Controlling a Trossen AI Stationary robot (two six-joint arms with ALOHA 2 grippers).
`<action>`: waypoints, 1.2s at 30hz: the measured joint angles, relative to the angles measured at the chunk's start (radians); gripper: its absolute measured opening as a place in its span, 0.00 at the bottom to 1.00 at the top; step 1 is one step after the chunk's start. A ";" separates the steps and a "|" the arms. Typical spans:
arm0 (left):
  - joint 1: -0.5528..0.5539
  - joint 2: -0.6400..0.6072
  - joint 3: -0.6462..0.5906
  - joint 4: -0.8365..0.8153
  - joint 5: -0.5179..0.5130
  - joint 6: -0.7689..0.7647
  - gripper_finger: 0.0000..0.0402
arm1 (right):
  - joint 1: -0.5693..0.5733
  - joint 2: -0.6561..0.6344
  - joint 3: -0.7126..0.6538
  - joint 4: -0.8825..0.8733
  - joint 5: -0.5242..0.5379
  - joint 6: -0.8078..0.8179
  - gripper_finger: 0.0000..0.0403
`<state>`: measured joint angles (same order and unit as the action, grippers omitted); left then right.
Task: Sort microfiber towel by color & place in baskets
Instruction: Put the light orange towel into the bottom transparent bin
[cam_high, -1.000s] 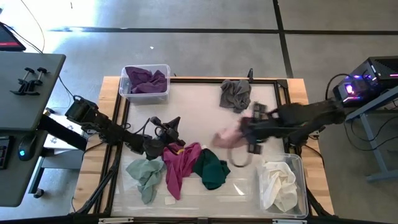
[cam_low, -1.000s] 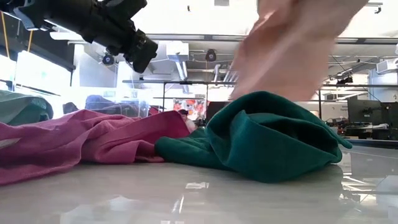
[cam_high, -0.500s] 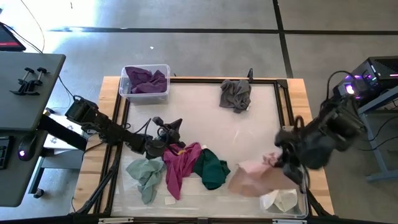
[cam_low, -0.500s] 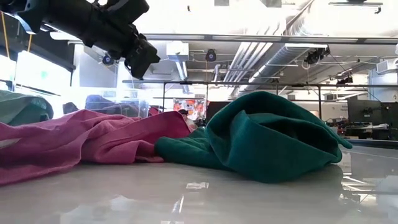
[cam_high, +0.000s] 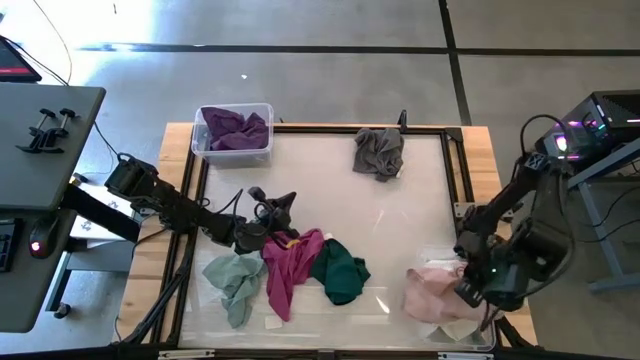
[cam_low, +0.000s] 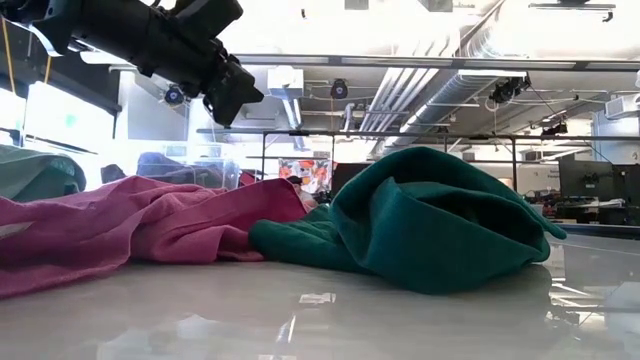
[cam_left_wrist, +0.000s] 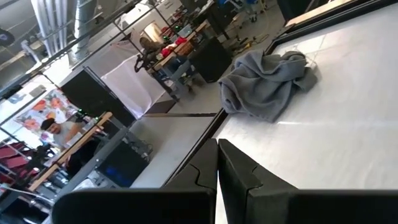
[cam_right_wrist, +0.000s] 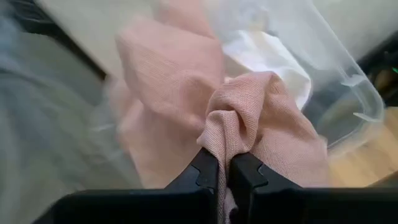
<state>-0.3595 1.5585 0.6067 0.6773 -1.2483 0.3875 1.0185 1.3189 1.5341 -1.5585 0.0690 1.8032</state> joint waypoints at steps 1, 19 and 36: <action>0.000 0.000 0.000 0.000 0.007 -0.002 0.00 | -0.002 -0.017 -0.055 0.038 -0.006 -0.004 0.01; 0.000 0.000 0.000 0.002 0.014 -0.021 0.00 | -0.135 -0.145 -0.754 0.518 -0.157 -0.102 0.10; -0.002 0.000 0.001 0.009 0.015 -0.031 0.00 | -0.158 -0.168 -0.522 0.407 -0.182 -0.164 0.48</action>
<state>-0.3611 1.5585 0.6075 0.6861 -1.2336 0.3568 0.8600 1.1511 1.0117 -1.1519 -0.1132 1.6395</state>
